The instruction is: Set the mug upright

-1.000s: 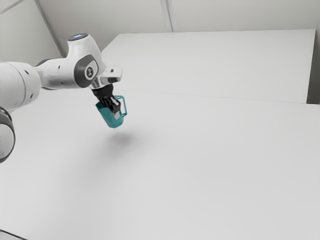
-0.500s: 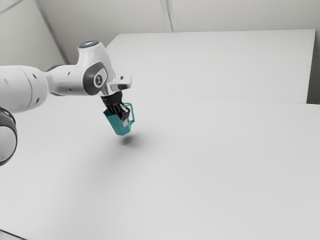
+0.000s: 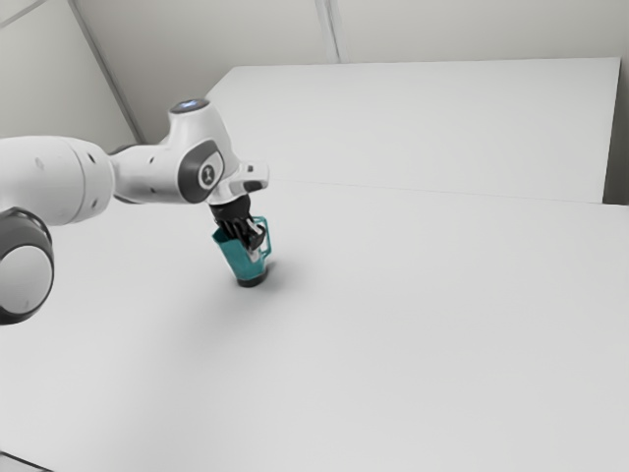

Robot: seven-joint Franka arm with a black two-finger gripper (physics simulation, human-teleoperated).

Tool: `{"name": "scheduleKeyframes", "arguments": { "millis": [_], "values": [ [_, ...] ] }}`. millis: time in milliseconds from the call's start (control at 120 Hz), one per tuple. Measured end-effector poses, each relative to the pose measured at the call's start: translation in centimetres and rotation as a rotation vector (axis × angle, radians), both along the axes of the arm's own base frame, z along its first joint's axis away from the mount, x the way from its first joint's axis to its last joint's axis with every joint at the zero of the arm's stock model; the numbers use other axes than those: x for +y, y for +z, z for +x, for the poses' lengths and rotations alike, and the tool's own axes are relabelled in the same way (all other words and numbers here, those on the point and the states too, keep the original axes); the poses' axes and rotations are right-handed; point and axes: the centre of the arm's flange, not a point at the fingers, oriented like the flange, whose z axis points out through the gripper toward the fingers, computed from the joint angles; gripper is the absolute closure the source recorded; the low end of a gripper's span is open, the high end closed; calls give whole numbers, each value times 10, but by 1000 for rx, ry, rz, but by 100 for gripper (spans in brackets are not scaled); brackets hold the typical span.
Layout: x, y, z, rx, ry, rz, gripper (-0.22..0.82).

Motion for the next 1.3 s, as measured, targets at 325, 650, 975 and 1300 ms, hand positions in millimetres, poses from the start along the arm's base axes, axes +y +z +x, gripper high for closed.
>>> {"name": "scheduleKeyframes", "arguments": {
  "millis": [325, 650, 975, 1300],
  "values": [
    [-1, -9, 2, -3, 19, -10, 68],
    [-5, 35, -1, -67, 14, -28, 32],
    [7, 153, -27, -200, -16, 11, 14],
    [47, 245, -55, -243, 12, 81, 5]
  ]
}}
